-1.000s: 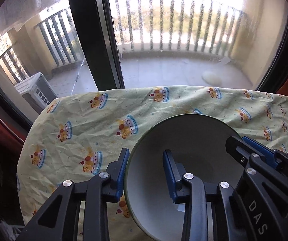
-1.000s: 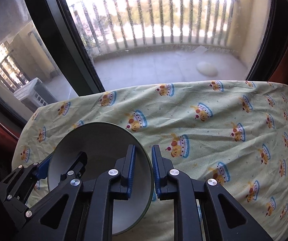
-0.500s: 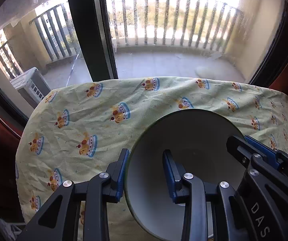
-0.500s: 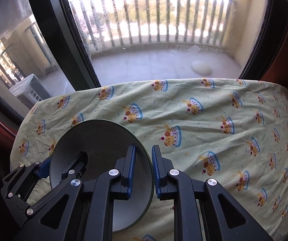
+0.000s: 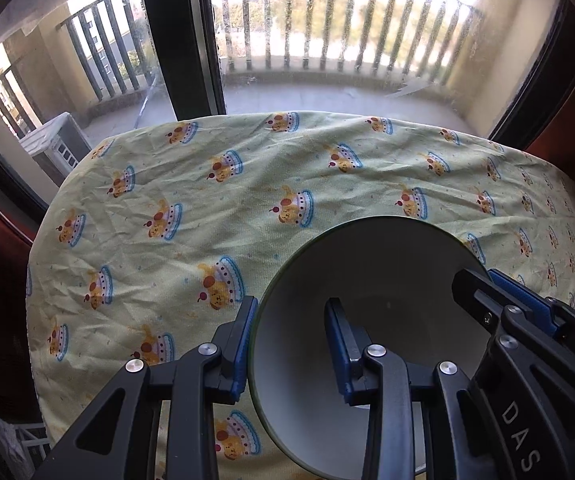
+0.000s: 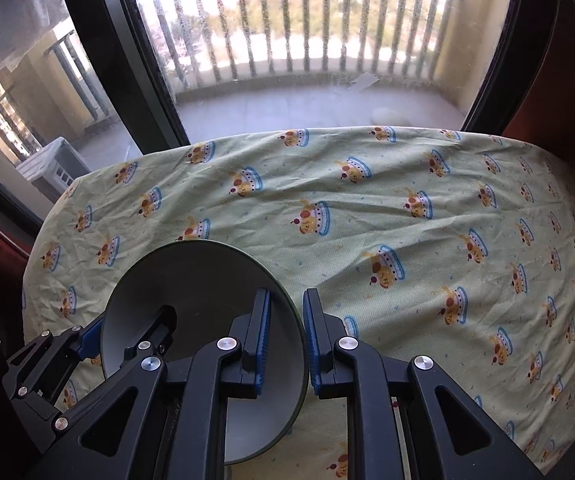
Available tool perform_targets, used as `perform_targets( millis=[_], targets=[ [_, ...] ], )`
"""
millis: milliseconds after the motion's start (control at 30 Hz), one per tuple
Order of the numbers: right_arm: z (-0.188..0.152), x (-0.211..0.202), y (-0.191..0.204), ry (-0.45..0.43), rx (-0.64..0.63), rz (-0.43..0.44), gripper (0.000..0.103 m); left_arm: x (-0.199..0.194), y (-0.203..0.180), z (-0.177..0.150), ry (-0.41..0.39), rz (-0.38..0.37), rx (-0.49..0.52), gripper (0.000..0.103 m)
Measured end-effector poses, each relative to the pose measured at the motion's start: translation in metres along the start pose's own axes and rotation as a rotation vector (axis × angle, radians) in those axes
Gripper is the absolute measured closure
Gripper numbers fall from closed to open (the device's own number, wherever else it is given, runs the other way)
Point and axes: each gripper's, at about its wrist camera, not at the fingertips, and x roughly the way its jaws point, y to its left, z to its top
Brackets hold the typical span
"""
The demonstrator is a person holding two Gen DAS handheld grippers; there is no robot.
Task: Organize plates and bowls
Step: 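Lift the nested bowls with both tools and carry toward the plate stack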
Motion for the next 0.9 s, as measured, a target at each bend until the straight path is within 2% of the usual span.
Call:
perform_targets(
  millis=[67, 133, 333, 533, 600, 900],
  targets=[
    [-0.004, 0.004, -0.002, 0.017, 0.010, 0.001, 0.083, 0.006, -0.001, -0.002, 0.013, 0.006, 0.001, 0.069],
    [-0.006, 0.011, -0.003, 0.033, 0.024, 0.007, 0.083, 0.007, -0.001, -0.002, -0.008, 0.011, 0.003, 0.070],
    [-0.006, 0.013, -0.008, -0.018, 0.069, 0.028, 0.080, 0.009, -0.001, 0.000, -0.012, 0.008, 0.006, 0.070],
    [-0.005, 0.016, -0.009, 0.005, 0.059, 0.014, 0.081, 0.009, -0.005, 0.001, -0.001, 0.008, 0.017, 0.072],
    [-0.005, 0.016, -0.011, 0.018, 0.072, 0.016, 0.081, 0.007, -0.006, 0.000, -0.001, 0.001, 0.018, 0.072],
    [-0.009, -0.013, -0.021, -0.022, 0.062, 0.031, 0.080, -0.026, -0.021, -0.008, -0.046, 0.017, 0.008, 0.072]
  ],
)
